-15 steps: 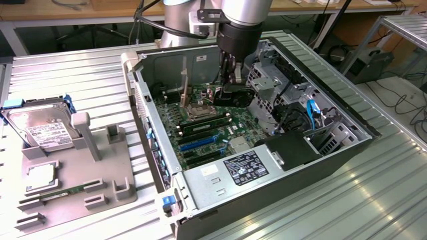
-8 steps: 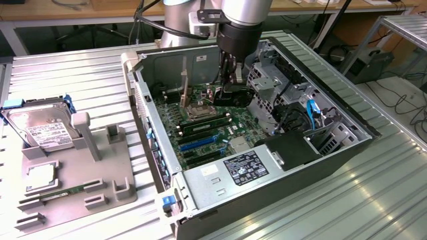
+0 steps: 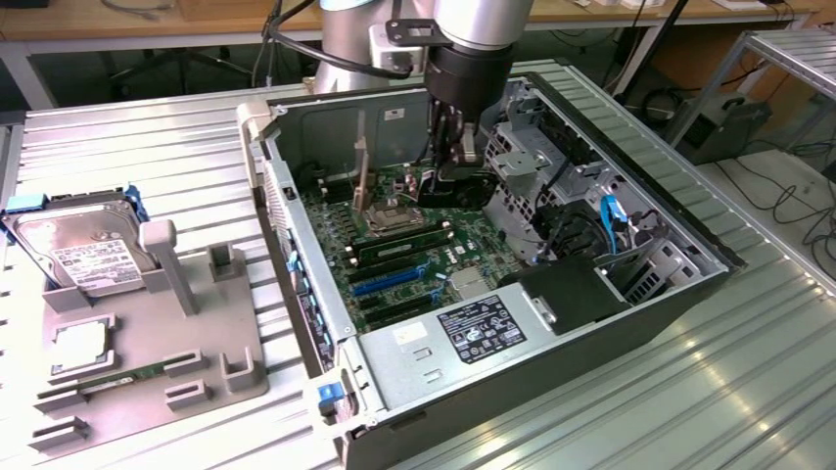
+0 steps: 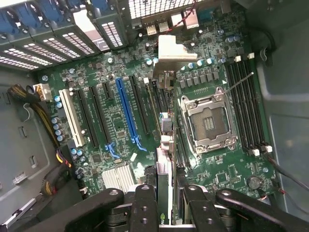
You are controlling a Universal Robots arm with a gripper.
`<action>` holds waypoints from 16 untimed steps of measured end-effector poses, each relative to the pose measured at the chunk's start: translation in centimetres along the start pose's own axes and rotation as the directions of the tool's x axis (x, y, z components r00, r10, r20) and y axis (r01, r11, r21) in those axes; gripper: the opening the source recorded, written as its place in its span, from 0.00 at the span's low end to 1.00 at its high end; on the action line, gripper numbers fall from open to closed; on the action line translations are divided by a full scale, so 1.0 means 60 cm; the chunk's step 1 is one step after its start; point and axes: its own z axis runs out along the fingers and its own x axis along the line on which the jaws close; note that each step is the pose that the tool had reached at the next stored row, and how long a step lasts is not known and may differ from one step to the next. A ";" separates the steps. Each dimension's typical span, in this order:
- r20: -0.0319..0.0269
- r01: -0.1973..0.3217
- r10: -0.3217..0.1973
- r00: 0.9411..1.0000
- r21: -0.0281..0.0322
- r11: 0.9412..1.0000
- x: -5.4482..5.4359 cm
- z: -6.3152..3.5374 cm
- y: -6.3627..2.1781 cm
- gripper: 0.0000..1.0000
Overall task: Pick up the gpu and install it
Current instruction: 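Insert the gpu into the slot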
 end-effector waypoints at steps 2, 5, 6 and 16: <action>0.000 0.007 -0.007 1.000 0.000 1.000 0.000 0.000 0.000 0.26; 0.000 0.016 -0.016 1.000 -0.001 1.000 0.000 0.000 0.000 0.26; 0.000 0.020 -0.020 1.000 -0.001 1.000 0.000 0.000 0.000 0.26; 0.001 0.056 -0.056 0.998 -0.002 0.998 0.000 0.000 0.000 0.26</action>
